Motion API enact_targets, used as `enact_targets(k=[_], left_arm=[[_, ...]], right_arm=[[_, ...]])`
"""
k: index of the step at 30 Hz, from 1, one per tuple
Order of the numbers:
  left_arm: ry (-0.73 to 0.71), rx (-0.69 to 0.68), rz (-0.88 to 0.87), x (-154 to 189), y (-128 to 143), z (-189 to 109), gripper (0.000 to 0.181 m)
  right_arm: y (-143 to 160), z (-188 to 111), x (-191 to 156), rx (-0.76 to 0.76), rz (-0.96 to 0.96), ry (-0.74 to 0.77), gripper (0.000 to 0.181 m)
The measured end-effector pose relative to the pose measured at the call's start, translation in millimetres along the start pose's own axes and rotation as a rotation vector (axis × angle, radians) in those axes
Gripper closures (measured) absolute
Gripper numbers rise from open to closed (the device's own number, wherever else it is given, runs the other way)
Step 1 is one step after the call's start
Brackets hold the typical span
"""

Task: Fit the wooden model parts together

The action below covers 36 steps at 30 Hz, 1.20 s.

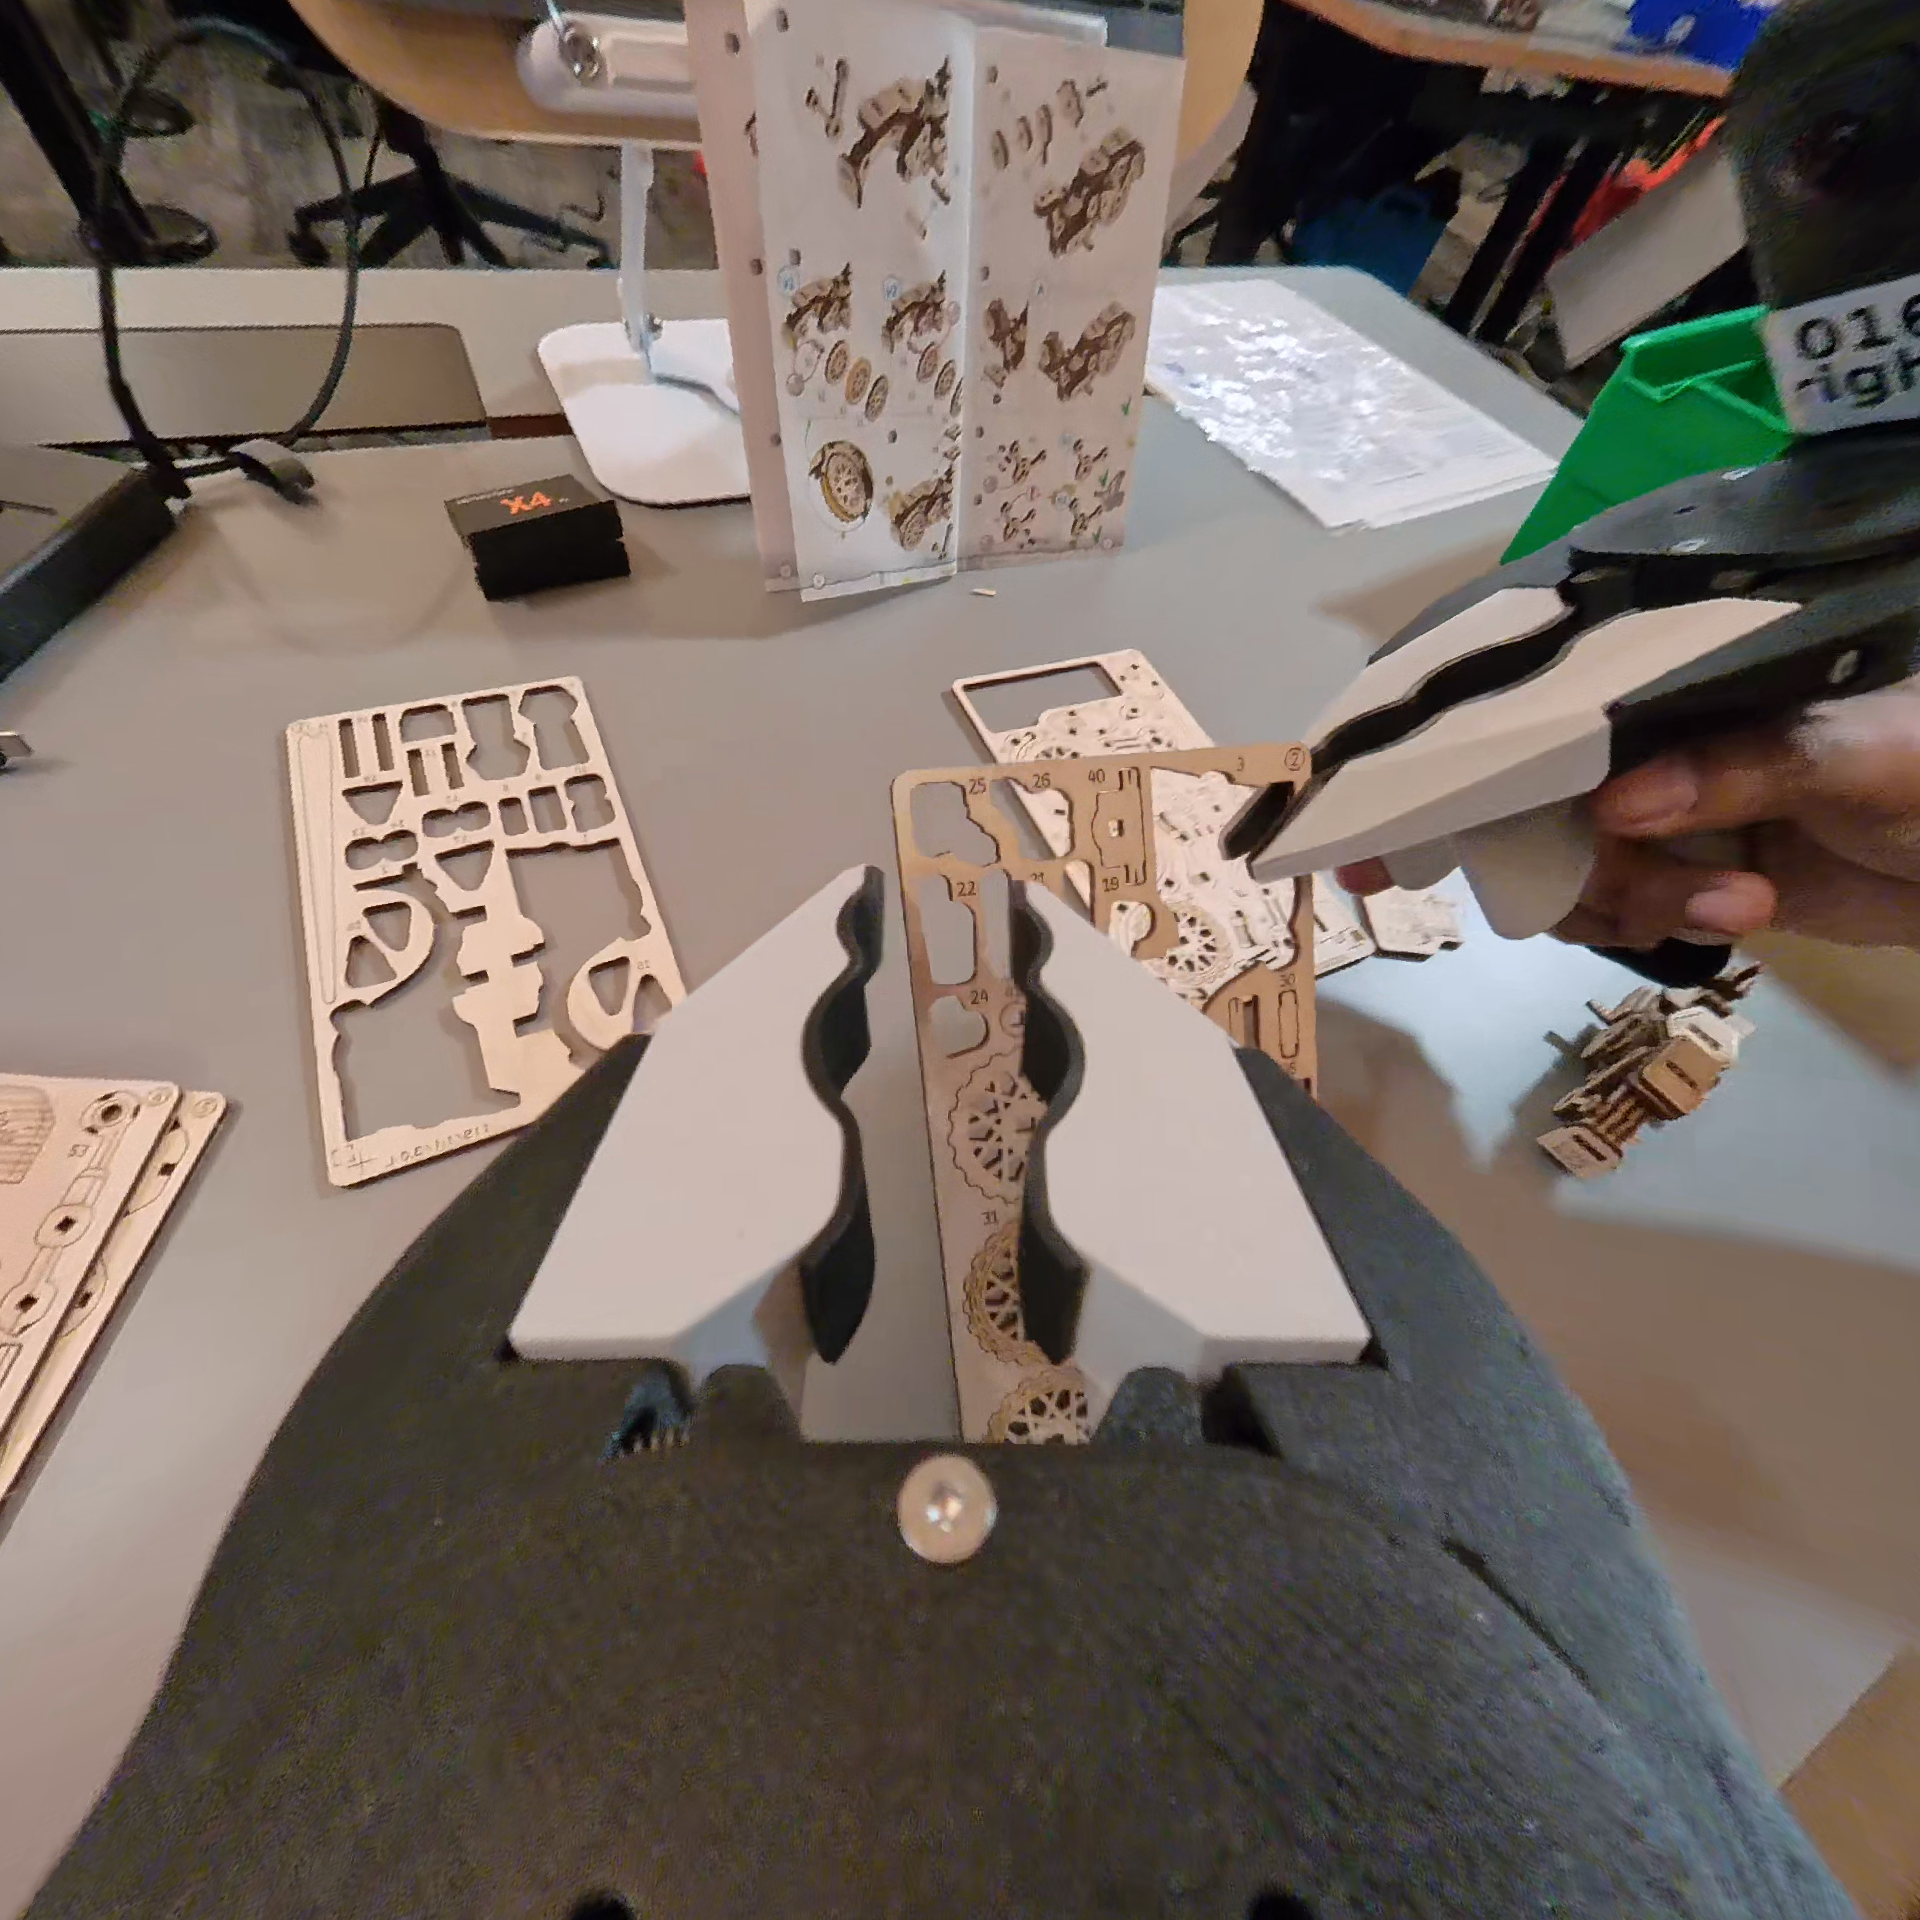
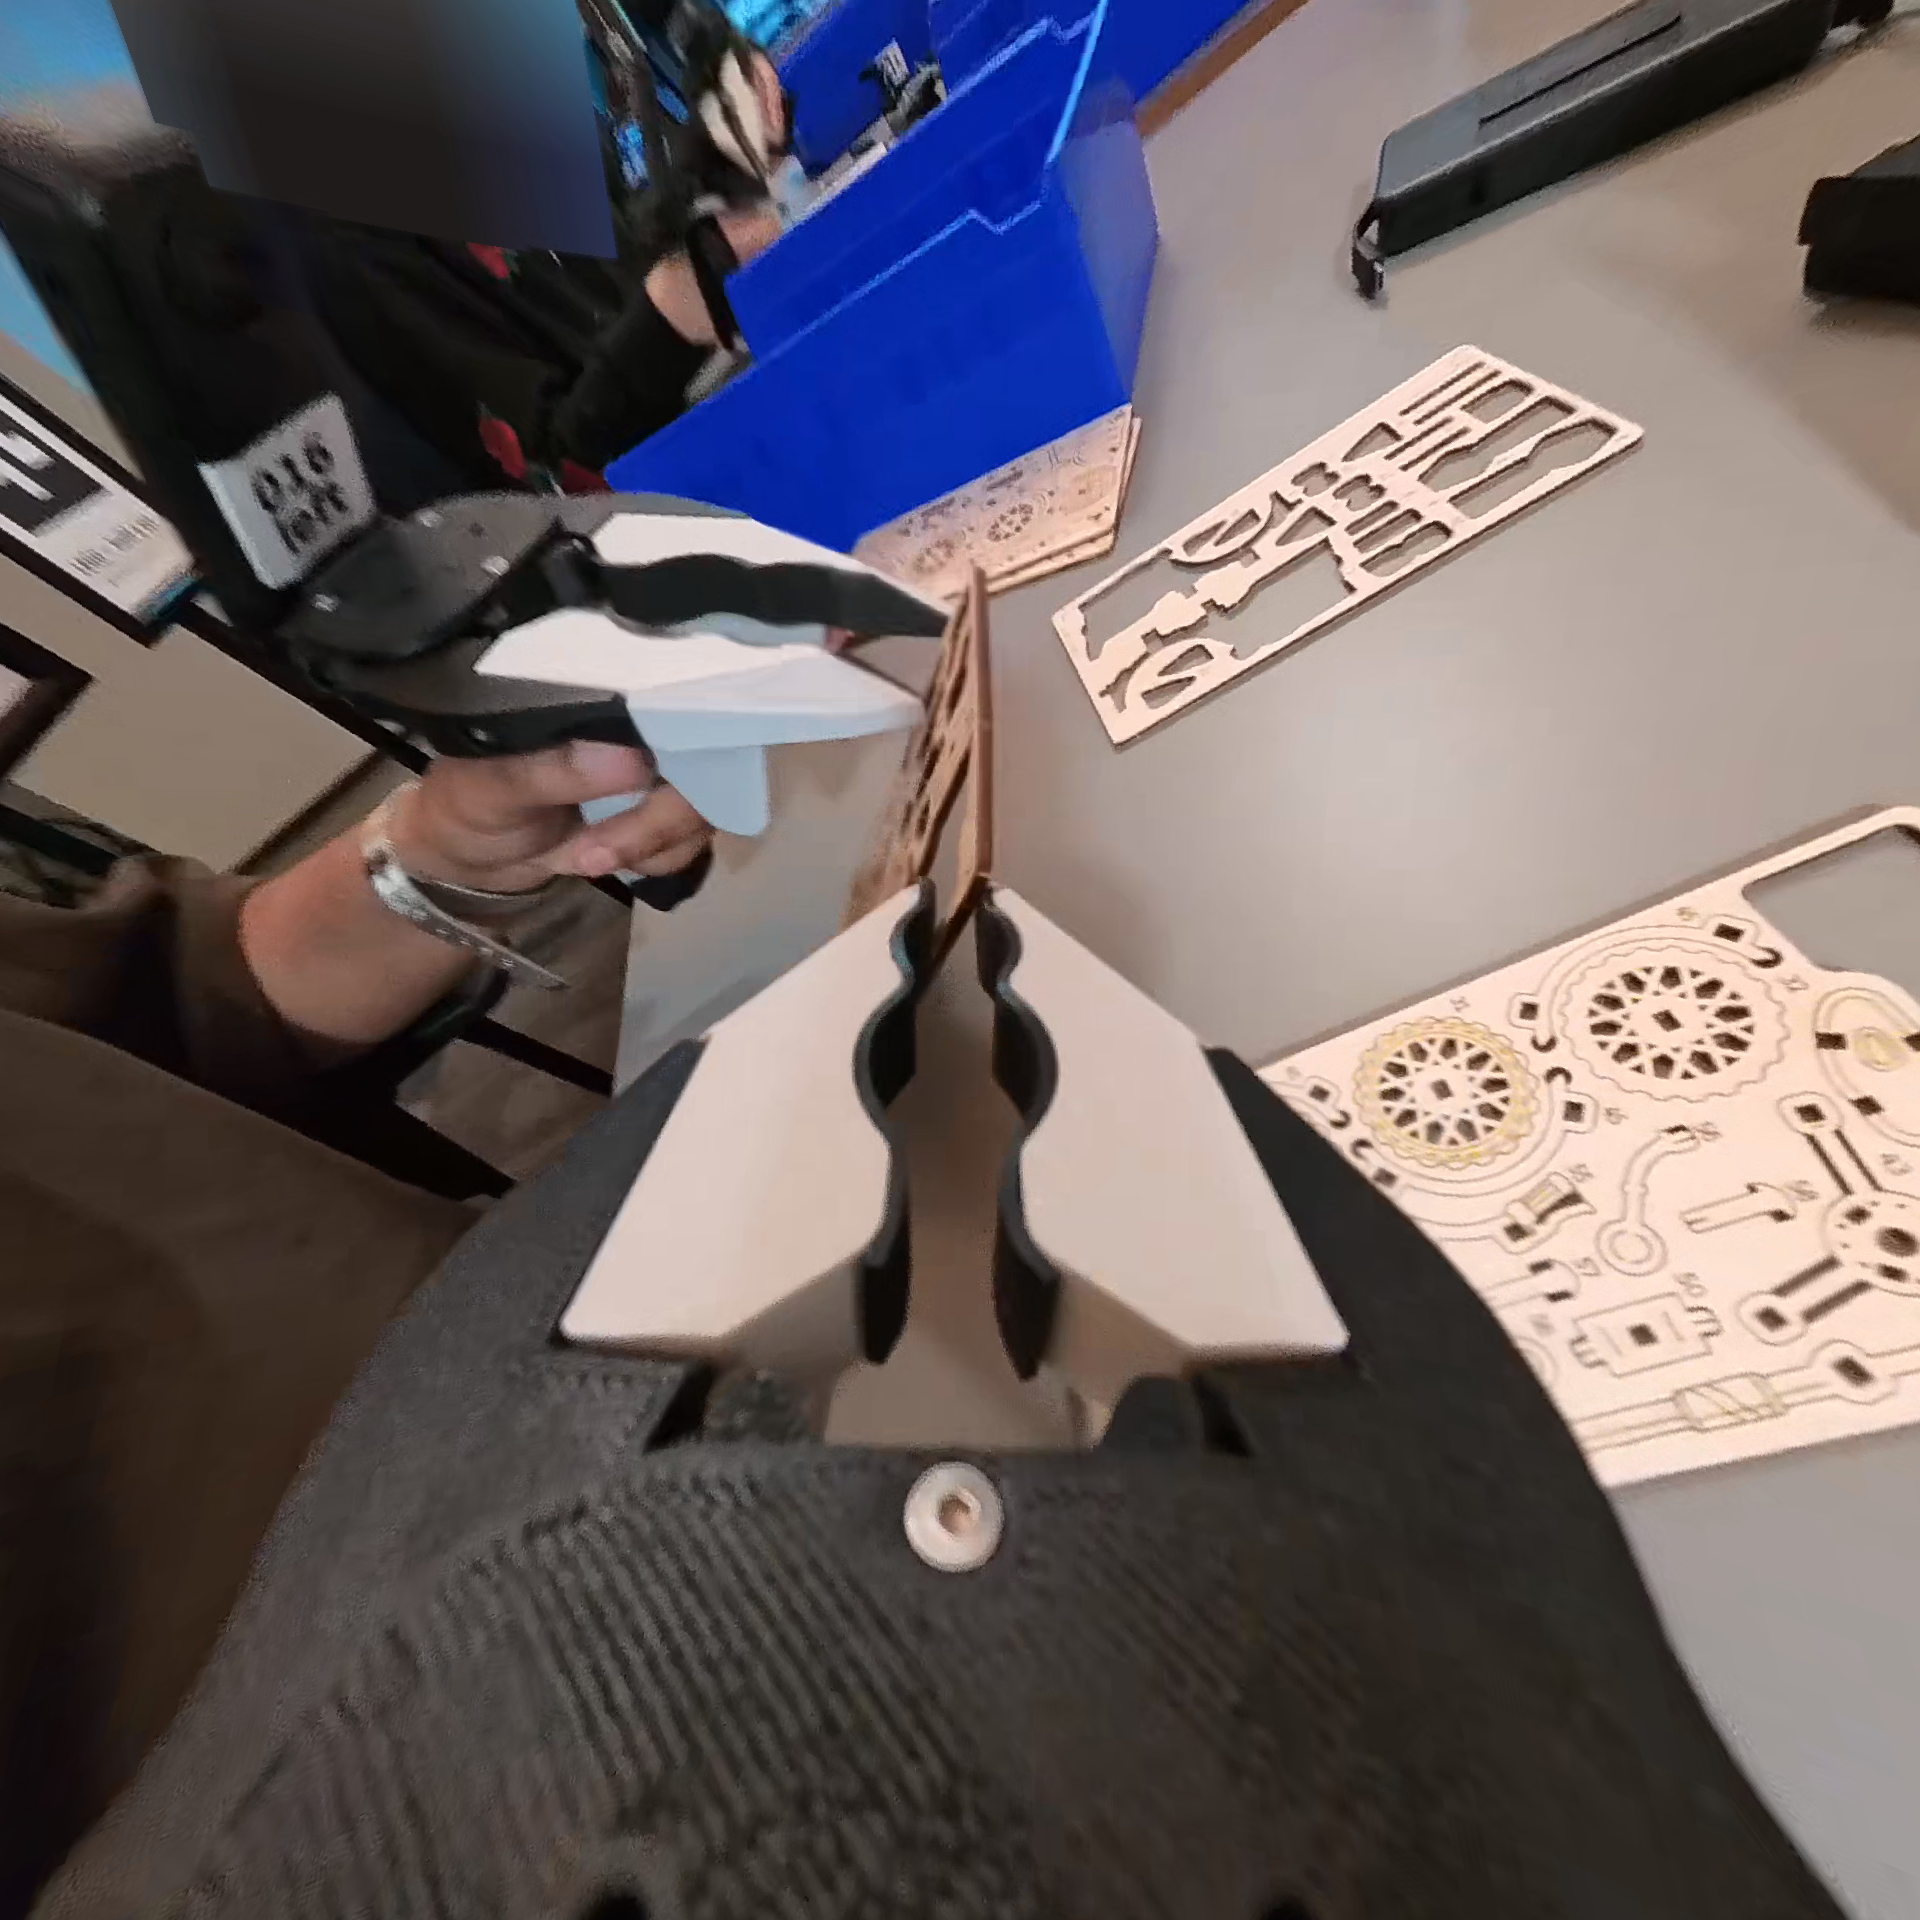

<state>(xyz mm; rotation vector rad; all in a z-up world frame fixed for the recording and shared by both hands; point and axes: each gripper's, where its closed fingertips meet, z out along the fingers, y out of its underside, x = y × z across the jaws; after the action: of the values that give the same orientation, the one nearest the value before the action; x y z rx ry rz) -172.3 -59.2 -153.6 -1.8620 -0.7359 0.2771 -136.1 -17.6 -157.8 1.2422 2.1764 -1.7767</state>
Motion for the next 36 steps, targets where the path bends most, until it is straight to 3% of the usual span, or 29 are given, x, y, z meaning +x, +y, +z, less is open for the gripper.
enact_targets(k=[1, 4, 6, 10, 15, 28, 34, 36], left_arm=[[0.022, 0.015, -0.011, 2, -1, 0, 0.152], [0.130, 0.040, -0.076, 9, -1, 0, 0.126], [0.233, 0.033, -0.135, 17, 1, -1, 0.120], [0.463, -0.004, -0.195, 40, 12, -4, 0.124], [0.713, -0.012, -0.146, 74, 23, -17, 0.139], [0.851, 0.036, -0.143, 93, 28, -9, 0.144], [0.897, 0.046, -0.209, 92, 23, -7, 0.180], [0.870, 0.053, -0.206, 90, 21, -3, 0.181]], right_arm=[[-3, -2, -2, 0.021, 0.023, -0.021, 0.177], [-14, -11, -6, 0.088, 0.085, -0.077, 0.181], [-17, -17, -7, 0.106, 0.082, -0.082, 0.181], [-17, -25, -15, 0.100, 0.051, -0.112, 0.181], [-9, -28, -29, 0.055, 0.016, -0.170, 0.181], [-13, -28, -46, 0.098, -0.033, -0.273, 0.181], [-23, -27, -32, 0.178, -0.097, -0.223, 0.181], [-24, -27, -27, 0.187, -0.119, -0.197, 0.181]])
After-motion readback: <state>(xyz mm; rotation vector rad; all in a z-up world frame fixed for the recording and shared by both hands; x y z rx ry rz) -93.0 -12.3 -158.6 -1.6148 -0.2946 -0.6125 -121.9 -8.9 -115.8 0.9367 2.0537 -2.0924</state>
